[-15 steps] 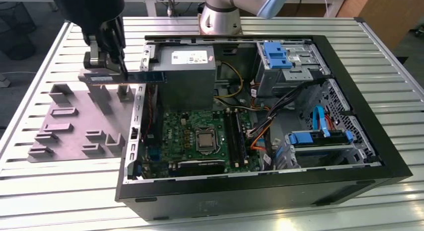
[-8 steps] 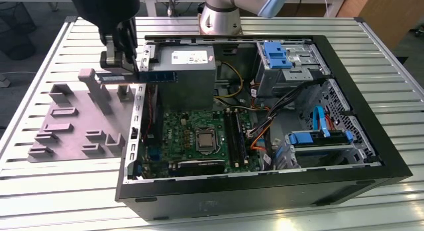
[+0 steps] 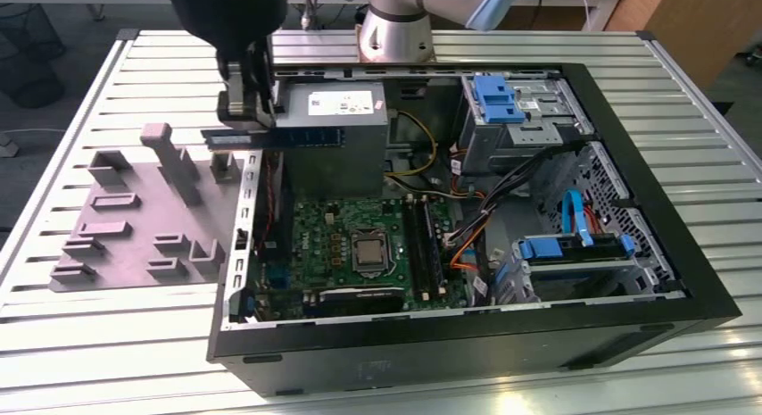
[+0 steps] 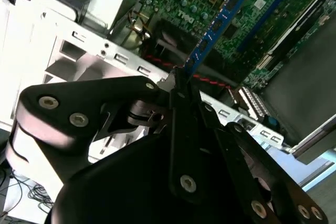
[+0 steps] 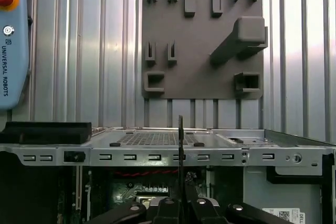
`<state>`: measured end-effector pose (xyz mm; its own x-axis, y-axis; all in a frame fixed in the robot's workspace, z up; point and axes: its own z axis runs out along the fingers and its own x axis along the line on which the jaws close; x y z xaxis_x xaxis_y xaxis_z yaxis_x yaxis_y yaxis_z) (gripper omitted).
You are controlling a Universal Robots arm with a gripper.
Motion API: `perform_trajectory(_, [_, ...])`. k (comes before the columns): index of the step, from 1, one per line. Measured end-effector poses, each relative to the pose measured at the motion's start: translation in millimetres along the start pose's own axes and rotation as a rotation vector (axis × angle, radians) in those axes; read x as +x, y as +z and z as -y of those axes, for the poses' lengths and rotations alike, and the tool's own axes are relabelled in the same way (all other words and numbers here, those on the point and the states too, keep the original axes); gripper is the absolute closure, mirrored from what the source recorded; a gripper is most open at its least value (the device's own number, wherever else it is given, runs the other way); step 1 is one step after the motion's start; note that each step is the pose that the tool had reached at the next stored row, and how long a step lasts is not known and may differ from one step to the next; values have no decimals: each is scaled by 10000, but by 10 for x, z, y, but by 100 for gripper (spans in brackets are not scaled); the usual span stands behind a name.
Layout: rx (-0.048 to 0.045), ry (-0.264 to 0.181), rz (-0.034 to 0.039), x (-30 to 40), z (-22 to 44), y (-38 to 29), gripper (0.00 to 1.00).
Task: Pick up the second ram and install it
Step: 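Pick up the second ram and move it above second insertion slot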
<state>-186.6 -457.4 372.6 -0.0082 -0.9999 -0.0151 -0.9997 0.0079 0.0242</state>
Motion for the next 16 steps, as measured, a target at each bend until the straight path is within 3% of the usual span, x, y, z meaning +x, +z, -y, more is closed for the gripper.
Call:
perform_trajectory(5, [-4, 3, 0, -1, 166, -4, 86])
perform_trajectory(10, [-2, 126, 3, -2, 238, -5, 86])
perform_trajectory(16, [-2, 132, 3, -3, 413, -7, 86])
